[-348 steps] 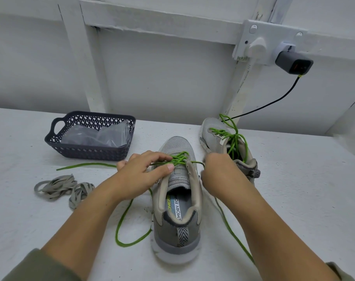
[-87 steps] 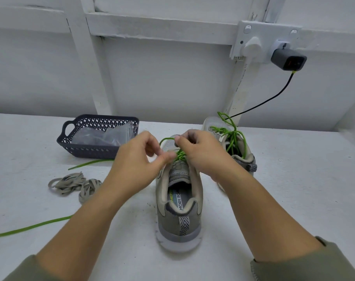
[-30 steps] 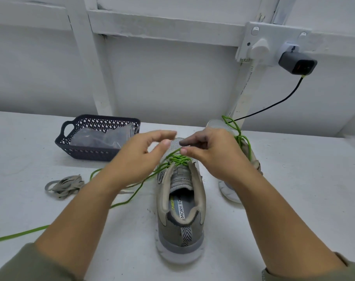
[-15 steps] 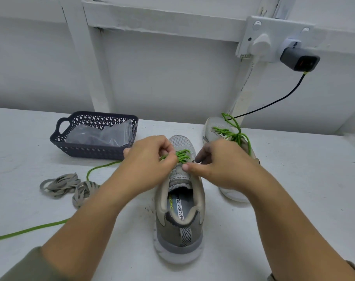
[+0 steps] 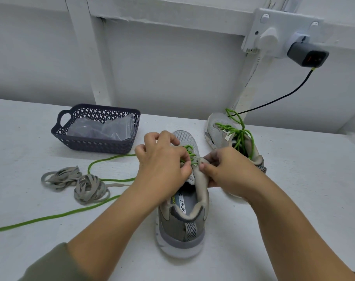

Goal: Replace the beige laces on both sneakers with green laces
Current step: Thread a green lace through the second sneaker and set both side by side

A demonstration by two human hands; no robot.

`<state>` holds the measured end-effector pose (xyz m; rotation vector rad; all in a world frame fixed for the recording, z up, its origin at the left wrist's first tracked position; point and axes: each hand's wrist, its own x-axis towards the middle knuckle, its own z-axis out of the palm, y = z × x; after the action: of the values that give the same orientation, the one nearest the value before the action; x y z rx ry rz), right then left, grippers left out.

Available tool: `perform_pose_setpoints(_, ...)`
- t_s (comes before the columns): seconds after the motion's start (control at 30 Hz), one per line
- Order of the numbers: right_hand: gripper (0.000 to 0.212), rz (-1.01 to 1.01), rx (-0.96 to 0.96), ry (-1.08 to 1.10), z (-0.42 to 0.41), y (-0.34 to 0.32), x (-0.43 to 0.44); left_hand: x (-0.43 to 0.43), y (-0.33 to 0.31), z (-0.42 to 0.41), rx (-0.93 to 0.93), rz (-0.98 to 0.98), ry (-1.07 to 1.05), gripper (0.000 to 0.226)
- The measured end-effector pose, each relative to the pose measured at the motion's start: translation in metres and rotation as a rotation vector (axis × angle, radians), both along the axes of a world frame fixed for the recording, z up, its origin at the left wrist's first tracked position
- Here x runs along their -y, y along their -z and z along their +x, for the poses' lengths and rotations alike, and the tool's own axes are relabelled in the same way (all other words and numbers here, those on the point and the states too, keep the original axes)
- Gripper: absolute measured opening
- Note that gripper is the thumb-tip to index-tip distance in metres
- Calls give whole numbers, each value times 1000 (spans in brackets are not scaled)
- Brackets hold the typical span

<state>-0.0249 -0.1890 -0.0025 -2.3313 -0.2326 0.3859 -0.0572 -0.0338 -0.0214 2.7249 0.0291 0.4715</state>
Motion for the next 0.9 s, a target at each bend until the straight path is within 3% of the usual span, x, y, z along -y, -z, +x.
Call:
perform_pose_setpoints(0.17,14,-13,32,-37,0,0,1,3,1,0,77,13,-36,10)
perform_pose_setpoints(0.37,17,78,-13,-67,1,1,0,-2,-1,4,-43,-24,19,11)
perform_pose_setpoints(0.53,34,212,-131,19,5,-1,0,4,1,5,-9,-51,-26,11)
perform_pose_setpoints(0.7,14,215,-104,127,7,5,-5,7,2,3,-14,-96,-62,11)
perform_pose_setpoints(0.9,12,267,-90,200,5,8,-3,5,2,0,-32,-139,-53,20)
